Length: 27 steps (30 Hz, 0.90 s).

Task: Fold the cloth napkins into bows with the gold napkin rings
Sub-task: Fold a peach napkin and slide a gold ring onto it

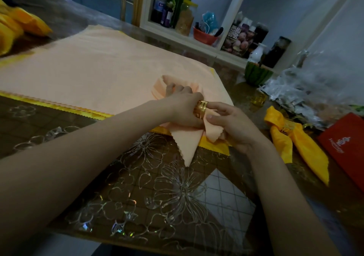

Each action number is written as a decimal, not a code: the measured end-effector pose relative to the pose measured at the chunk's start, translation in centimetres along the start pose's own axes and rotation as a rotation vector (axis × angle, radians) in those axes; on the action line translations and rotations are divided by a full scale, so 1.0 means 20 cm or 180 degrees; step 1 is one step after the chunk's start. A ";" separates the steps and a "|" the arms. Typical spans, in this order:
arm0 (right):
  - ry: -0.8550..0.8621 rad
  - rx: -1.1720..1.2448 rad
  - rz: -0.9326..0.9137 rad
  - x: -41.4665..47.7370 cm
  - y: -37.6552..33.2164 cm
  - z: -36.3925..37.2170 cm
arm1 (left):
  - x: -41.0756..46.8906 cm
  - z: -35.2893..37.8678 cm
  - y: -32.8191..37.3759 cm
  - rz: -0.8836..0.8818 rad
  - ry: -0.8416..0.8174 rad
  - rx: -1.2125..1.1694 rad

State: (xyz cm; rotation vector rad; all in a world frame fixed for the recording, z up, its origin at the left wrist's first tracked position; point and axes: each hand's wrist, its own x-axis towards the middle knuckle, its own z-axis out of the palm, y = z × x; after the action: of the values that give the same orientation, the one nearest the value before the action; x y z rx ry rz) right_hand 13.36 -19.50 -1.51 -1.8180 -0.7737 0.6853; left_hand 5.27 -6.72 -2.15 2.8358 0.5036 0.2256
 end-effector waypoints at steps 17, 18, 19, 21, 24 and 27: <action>0.0191 -0.0316 -0.0136 0.00 -0.01 0.02 | -0.05 -0.04 0.07 -0.0248 0.0575 0.0595; 0.0221 -0.0312 -0.0119 0.00 -0.01 0.02 | -0.05 -0.05 0.07 -0.0416 0.0677 0.0713; 0.0248 -0.0309 -0.0106 0.00 -0.01 0.03 | -0.05 -0.06 0.07 -0.0626 0.0741 0.0709; 0.0273 -0.0330 -0.0115 0.00 -0.01 0.03 | -0.06 -0.07 0.06 -0.1021 0.0677 0.0479; 0.0308 -0.0383 -0.0119 0.01 0.00 0.04 | -0.06 -0.06 0.06 -0.1083 0.0386 0.0532; 0.0325 -0.0346 -0.0114 0.01 0.01 0.04 | -0.06 -0.10 0.05 -0.1053 0.0183 0.0709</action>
State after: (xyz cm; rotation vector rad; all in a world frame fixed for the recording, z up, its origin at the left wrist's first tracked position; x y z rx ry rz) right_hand 12.96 -18.99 -1.87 -1.9171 -0.7867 0.5317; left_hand 4.08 -7.64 0.01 2.9015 1.0574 0.1978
